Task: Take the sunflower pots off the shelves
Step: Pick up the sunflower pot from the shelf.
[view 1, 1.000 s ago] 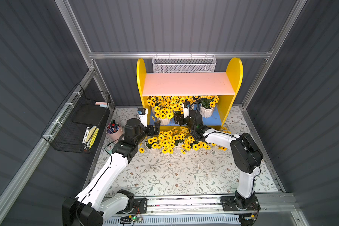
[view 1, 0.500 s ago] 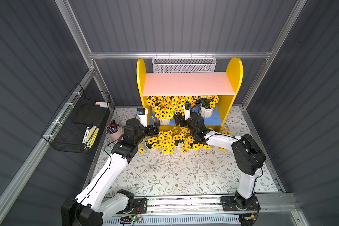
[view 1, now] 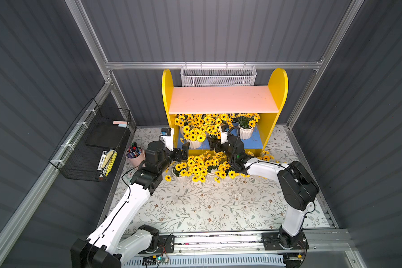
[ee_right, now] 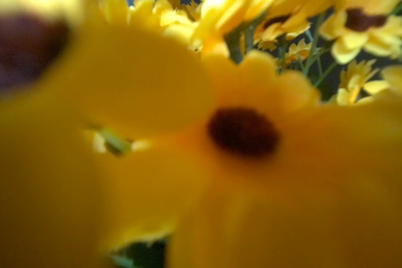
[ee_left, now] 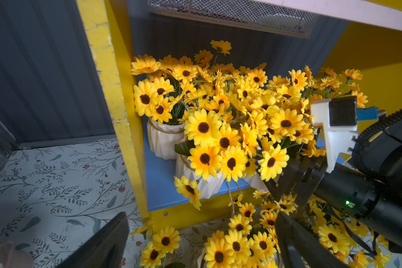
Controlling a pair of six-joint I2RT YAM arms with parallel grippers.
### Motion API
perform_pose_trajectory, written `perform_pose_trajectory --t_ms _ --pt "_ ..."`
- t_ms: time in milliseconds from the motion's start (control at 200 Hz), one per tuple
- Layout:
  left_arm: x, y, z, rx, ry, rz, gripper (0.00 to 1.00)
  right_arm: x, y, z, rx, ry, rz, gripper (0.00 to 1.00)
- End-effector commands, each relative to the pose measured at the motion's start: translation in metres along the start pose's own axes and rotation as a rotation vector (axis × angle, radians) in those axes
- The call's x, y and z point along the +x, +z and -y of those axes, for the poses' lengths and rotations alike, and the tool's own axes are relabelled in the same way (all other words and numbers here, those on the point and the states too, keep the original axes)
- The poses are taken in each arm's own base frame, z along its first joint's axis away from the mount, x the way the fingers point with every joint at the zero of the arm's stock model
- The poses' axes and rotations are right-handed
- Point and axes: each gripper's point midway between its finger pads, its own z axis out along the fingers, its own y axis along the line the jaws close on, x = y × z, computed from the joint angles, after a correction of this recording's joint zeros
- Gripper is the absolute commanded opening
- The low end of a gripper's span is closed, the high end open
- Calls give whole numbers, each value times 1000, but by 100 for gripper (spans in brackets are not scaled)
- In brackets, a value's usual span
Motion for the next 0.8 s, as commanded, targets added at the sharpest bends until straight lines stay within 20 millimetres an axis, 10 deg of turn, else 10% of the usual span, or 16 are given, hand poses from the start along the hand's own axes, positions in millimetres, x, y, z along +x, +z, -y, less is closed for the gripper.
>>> perform_pose_trajectory --t_ms 0,795 --pt "-15 -6 4 15 7 44 100 -18 -9 -3 -5 -1 56 33" --pt "-6 8 13 73 6 14 99 -43 -53 -1 -11 -18 136 25"
